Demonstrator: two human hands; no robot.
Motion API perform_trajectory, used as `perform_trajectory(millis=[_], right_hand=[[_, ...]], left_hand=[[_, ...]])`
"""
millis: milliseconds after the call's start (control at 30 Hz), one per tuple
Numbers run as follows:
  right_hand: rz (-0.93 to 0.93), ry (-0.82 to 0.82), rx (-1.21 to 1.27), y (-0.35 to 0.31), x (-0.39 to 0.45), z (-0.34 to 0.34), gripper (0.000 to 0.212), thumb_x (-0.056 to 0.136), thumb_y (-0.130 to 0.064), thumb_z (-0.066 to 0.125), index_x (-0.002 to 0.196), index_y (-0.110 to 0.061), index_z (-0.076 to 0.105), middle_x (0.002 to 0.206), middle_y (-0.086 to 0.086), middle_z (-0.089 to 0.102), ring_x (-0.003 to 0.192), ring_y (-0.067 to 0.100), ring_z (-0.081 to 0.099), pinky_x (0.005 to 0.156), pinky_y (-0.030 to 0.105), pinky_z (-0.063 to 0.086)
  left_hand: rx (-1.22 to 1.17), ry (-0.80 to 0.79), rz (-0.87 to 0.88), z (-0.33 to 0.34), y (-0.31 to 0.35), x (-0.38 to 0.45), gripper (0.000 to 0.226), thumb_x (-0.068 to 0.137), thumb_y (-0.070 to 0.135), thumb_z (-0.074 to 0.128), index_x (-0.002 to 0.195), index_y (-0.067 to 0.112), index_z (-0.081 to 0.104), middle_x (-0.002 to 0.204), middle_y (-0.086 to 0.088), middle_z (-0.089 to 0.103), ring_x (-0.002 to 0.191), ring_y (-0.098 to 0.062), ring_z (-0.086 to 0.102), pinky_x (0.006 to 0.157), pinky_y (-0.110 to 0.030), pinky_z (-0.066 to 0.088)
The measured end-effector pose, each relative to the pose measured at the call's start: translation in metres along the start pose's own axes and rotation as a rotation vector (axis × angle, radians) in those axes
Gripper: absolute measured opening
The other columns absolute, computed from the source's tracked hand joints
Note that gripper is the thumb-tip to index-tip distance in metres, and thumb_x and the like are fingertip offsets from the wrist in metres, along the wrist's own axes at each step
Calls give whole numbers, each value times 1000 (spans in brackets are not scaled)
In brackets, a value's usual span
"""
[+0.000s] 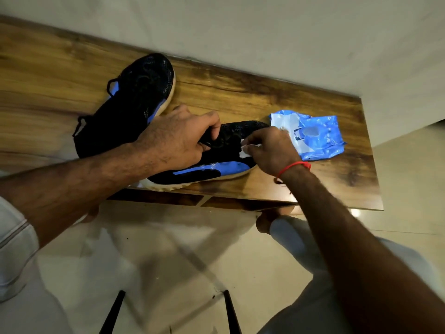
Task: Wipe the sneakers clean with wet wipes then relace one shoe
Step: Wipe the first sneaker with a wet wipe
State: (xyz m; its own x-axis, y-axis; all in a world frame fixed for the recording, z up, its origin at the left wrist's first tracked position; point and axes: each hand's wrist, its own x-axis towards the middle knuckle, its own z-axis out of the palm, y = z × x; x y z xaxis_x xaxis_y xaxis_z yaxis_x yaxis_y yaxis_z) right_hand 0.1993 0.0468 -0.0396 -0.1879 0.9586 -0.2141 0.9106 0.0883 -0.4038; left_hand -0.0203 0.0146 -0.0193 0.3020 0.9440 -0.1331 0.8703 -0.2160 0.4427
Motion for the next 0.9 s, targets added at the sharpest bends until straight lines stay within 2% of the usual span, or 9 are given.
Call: perform_trajectory(millis=[67, 133, 233, 333, 500, 600, 700, 767, 900], right_hand=[[57, 17, 229, 2, -1, -16, 9, 86, -18, 74, 93, -15, 79, 90, -2, 75, 91, 11, 68, 72, 5, 40], [69, 206, 263, 7, 1, -29, 12, 87, -23, 73, 94, -15, 79, 86, -2, 74, 85, 8, 66, 71, 5, 42], [48, 363, 27, 16, 7, -26, 18, 91, -28, 66, 98, -17, 79, 98, 8, 75, 97, 26, 66, 85, 33, 51], [-95, 270, -222, 6, 8, -1, 19, 90, -19, 61, 97, -13, 77, 96, 16, 73, 98, 38, 60, 83, 44, 49], [-87, 62, 222, -9, 9, 1, 13, 86, -20, 73, 97, -18, 79, 91, -5, 74, 88, 6, 66, 79, 14, 46], [-12, 227, 561, 3, 17, -24, 10, 86, -11, 73, 93, -17, 76, 87, -3, 72, 76, -4, 63, 79, 15, 48], [20, 350, 567, 18, 23, -33, 11, 85, -10, 72, 88, -20, 74, 86, -5, 72, 81, 2, 64, 83, 23, 51], [28, 317, 560, 19, 23, -31, 10, 85, -14, 72, 87, -23, 74, 86, -7, 72, 85, 5, 65, 84, 25, 51], [-80, 166, 413, 5, 15, -16, 11, 87, -13, 69, 93, -20, 75, 91, -5, 73, 89, 7, 65, 81, 13, 46]], left_hand=[[-14, -4, 0, -1, -1, 1, 29, 91, 26, 65, 102, 43, 43, 112, 10, 64, 113, -13, 44, 70, -40, 47], [-36, 0, -2, -1, -2, 1, 27, 92, 27, 65, 102, 42, 44, 109, 8, 63, 112, -11, 42, 73, -41, 47], [-40, 7, -2, -1, -2, 2, 25, 93, 28, 65, 104, 40, 47, 104, 5, 59, 110, -12, 41, 72, -39, 40], [-25, 17, -2, -1, 1, 0, 25, 93, 29, 66, 106, 40, 48, 104, 3, 58, 114, -16, 45, 70, -38, 39], [5, 23, 10, -2, 1, -1, 29, 91, 24, 66, 106, 39, 47, 100, 4, 57, 112, -16, 45, 69, -37, 40], [-6, 45, 35, -3, 1, -3, 29, 90, 27, 67, 108, 38, 47, 106, 9, 57, 113, -16, 47, 71, -37, 43], [187, 227, 100, 0, 6, -7, 43, 86, 58, 64, 113, 31, 45, 118, 4, 54, 111, -23, 55, 81, -43, 49], [293, 289, 46, 2, 11, -8, 61, 82, 78, 52, 113, 27, 41, 104, 1, 59, 94, -24, 60, 74, -42, 50], [358, 250, 5, 4, 14, -11, 64, 87, 74, 53, 123, 24, 34, 84, 1, 65, 73, -25, 64, 60, -37, 51]])
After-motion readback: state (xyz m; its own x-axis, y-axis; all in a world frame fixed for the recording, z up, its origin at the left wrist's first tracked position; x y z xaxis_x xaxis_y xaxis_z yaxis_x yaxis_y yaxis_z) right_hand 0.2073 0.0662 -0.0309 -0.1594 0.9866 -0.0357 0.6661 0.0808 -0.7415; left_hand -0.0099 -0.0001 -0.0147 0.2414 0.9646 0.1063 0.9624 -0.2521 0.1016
